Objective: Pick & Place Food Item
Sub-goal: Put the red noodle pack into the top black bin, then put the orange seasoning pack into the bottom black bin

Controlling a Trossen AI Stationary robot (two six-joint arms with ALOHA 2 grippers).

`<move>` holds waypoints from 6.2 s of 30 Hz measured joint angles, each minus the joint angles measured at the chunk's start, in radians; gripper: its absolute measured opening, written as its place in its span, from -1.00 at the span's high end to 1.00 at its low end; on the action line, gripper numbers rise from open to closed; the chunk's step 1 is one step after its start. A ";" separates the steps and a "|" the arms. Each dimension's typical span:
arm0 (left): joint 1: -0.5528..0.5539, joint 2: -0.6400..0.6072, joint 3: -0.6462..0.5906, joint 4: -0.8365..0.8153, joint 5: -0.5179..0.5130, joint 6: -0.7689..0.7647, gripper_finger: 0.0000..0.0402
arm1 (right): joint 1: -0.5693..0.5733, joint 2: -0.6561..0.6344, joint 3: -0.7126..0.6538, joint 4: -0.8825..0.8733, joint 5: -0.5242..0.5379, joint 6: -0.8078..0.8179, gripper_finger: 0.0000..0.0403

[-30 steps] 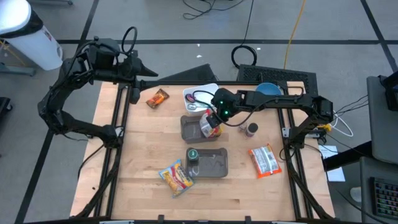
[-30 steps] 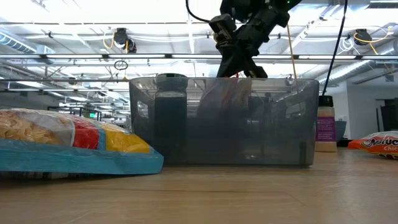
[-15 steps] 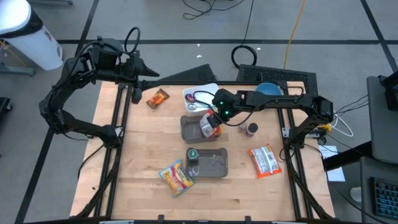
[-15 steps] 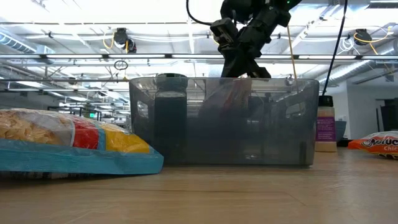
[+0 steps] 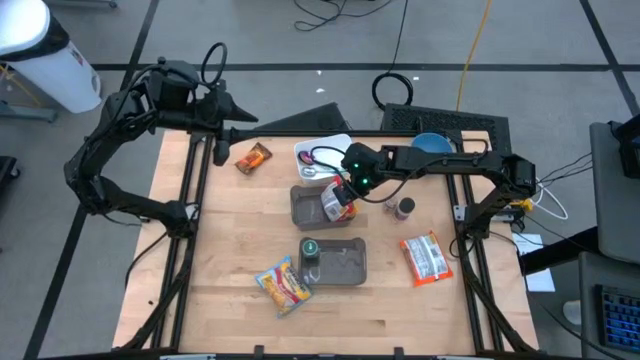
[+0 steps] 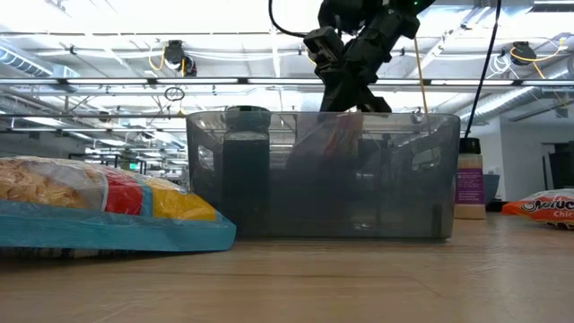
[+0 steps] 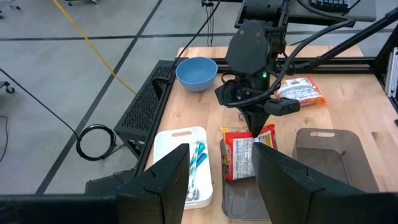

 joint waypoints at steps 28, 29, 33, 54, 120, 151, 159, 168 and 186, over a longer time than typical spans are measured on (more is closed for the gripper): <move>0.000 0.000 0.000 -0.001 0.001 -0.005 0.08 | -0.003 0.000 0.000 0.001 0.024 -0.004 0.80; 0.000 0.000 0.000 -0.001 0.001 -0.005 0.08 | -0.003 0.000 0.000 0.000 0.024 -0.003 0.78; 0.000 0.000 0.000 -0.001 0.001 -0.005 0.08 | -0.003 0.000 0.000 0.001 0.024 -0.002 0.76; 0.000 -0.017 0.001 -0.032 -0.158 -0.003 0.08 | -0.113 -0.123 0.002 0.057 -0.109 -0.058 0.75; 0.182 -0.258 -0.818 0.492 0.128 -0.426 0.08 | 0.000 -0.421 -0.795 1.714 0.415 0.137 -0.13; 0.457 0.232 -0.566 0.162 0.028 -0.016 0.08 | 0.000 -0.421 -0.795 1.630 0.493 0.074 -0.11; 0.499 0.460 -0.193 -0.040 -0.081 0.187 0.08 | -0.013 -0.421 -0.795 1.620 0.428 0.071 -0.09; 0.565 0.663 0.073 -0.190 0.140 0.281 0.08 | -0.112 -0.421 -0.795 1.623 0.140 0.183 -0.08; 0.575 0.978 0.198 -0.474 -0.073 0.081 0.08 | -0.356 -0.421 -0.795 1.621 -0.250 0.289 -0.06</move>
